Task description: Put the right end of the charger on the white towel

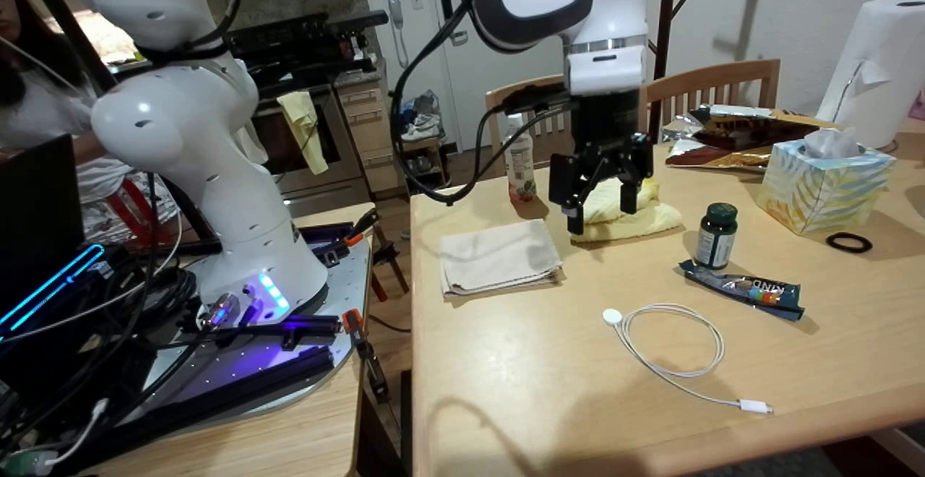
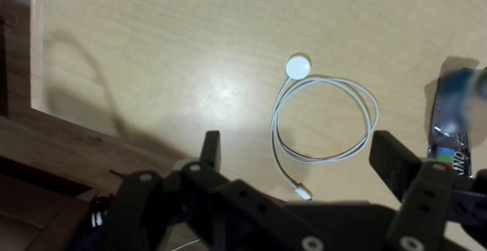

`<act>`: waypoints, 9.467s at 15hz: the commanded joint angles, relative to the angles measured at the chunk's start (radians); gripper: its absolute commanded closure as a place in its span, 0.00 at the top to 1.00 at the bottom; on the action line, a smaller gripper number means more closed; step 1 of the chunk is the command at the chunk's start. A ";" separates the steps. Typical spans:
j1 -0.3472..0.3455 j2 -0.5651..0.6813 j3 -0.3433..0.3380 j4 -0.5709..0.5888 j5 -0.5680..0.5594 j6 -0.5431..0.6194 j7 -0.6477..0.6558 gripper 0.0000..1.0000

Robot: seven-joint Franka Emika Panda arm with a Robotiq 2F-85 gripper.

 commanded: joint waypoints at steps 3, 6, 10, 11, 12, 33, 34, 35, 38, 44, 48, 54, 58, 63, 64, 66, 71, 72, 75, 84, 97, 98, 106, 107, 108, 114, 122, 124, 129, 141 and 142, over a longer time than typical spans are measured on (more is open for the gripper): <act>-0.067 0.109 -0.010 0.101 0.214 -0.031 -0.149 1.00; -0.112 0.142 -0.012 0.126 0.369 -0.056 -0.270 1.00; -0.124 0.184 -0.050 0.151 0.381 -0.102 -0.294 1.00; -0.130 0.193 -0.049 0.155 0.392 -0.100 -0.312 1.00; -0.134 0.202 -0.046 0.158 0.400 -0.088 -0.336 1.00; -0.184 0.351 -0.056 0.222 0.587 -0.049 -0.512 1.00; -0.187 0.344 -0.056 0.224 0.591 -0.052 -0.518 1.00; -0.188 0.339 -0.056 0.224 0.591 -0.054 -0.518 1.00; -0.183 0.367 -0.049 0.248 0.593 0.005 -0.538 1.00; -0.204 0.465 -0.054 0.373 0.577 -0.010 -0.555 1.00; -0.230 0.501 -0.036 0.433 0.560 -0.037 -0.698 1.00; -0.267 0.541 -0.015 0.493 0.541 -0.049 -0.890 1.00; -0.300 0.591 0.025 0.539 0.566 -0.056 -0.958 1.00; -0.309 0.657 0.030 0.608 0.542 -0.097 -0.986 1.00; -0.307 0.657 0.019 0.612 0.537 -0.098 -0.976 1.00; -0.305 0.635 -0.005 0.601 0.536 -0.073 -0.958 1.00; -0.312 0.608 -0.019 0.617 0.534 -0.074 -0.968 1.00; -0.311 0.611 -0.015 0.623 0.533 -0.078 -0.974 1.00; -0.310 0.626 0.000 0.643 0.516 -0.094 -1.005 1.00; -0.308 0.630 0.010 0.637 0.495 -0.104 -1.010 1.00; -0.346 0.650 0.038 0.685 0.388 -0.194 -1.299 1.00; -0.345 0.650 0.043 0.687 0.388 -0.193 -1.309 1.00; -0.347 0.700 0.063 0.745 0.387 -0.231 -1.335 1.00; -0.348 0.708 0.063 0.750 0.386 -0.230 -1.336 1.00; -0.349 0.711 0.062 0.752 0.385 -0.232 -1.339 1.00; -0.371 0.716 0.067 0.763 0.396 -0.229 -1.358 1.00; -0.377 0.720 0.060 0.788 0.383 -0.248 -1.356 0.72; -0.379 0.719 0.061 0.794 0.384 -0.258 -1.357 0.59; -0.378 0.725 0.064 0.813 0.388 -0.284 -1.355 0.84; -0.381 0.789 0.068 0.865 0.388 -0.305 -1.350 1.00; -0.382 0.789 0.067 0.869 0.387 -0.307 -1.352 1.00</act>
